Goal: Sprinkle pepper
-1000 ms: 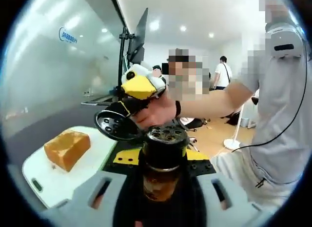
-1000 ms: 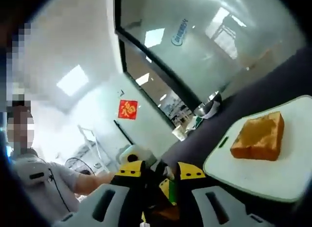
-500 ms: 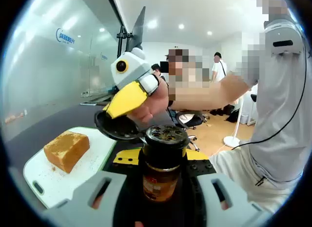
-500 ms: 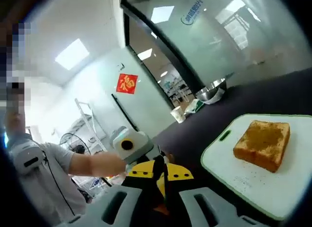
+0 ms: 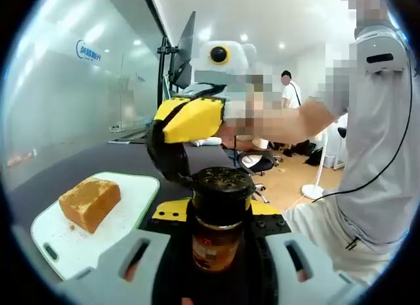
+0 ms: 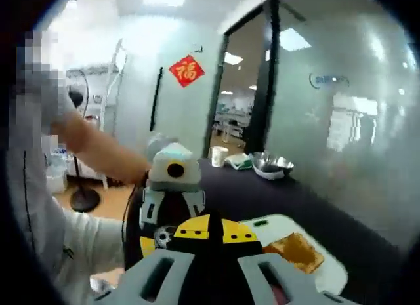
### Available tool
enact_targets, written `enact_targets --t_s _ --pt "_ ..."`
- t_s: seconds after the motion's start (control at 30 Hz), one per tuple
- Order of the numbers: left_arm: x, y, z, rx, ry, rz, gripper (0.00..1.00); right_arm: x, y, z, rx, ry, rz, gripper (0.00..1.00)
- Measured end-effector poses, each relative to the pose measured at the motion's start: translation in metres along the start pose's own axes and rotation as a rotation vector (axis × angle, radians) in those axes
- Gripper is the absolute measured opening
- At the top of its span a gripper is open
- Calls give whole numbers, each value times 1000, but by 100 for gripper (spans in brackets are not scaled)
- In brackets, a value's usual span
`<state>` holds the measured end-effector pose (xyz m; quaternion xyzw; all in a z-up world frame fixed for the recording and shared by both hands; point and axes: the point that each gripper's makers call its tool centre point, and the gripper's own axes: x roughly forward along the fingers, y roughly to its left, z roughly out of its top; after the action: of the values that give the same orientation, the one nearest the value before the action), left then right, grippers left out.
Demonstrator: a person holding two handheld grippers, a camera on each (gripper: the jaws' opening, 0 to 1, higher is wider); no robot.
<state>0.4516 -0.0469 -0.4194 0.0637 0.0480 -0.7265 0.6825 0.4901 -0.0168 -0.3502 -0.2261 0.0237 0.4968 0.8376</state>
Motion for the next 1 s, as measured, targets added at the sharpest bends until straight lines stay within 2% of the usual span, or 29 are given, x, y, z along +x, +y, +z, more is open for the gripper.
enact_targets --t_s 0.07,0.17,0.27,0.3,0.47,0.57,0.63,0.67,0.7,0.77,0.83,0.87,0.93,1.0 --pt "2 -3 1 11 2 2 21 -4 10 5 -90 20 -27 0" --pt "1 -2 1 8 1 9 21 -7 22 11 -325 34 -63 0" --pt "-2 3 0 -19 -12 20 21 -6 36 7 -546 94 -89 0" --pt "-2 3 0 -20 -15 19 21 -6 40 6 -577 106 -82 0" --pt "-2 1 0 -10 -16 16 21 -8 40 5 -562 121 -68 0" --pt "-2 2 0 -14 -16 19 21 -9 44 2 -590 139 -43 1" --pt "-2 2 0 -14 -17 19 21 -9 54 -8 -565 176 34 4" --pt "-1 1 1 -8 -17 18 21 -11 56 1 -566 119 39 5" --pt "-1 1 1 -5 -13 16 21 -12 59 2 -498 91 65 9" --pt "-1 0 0 5 -7 15 21 -18 59 9 -393 48 84 13" --pt "-2 0 0 5 -6 16 21 -22 55 17 -334 -7 78 13" --pt "-2 0 0 6 -6 16 21 -24 52 16 -296 -11 74 13" --pt "0 -2 1 5 -7 17 21 -25 46 16 -158 -58 65 13" --pt "0 -3 1 6 -9 17 21 -27 37 21 42 -158 46 13"
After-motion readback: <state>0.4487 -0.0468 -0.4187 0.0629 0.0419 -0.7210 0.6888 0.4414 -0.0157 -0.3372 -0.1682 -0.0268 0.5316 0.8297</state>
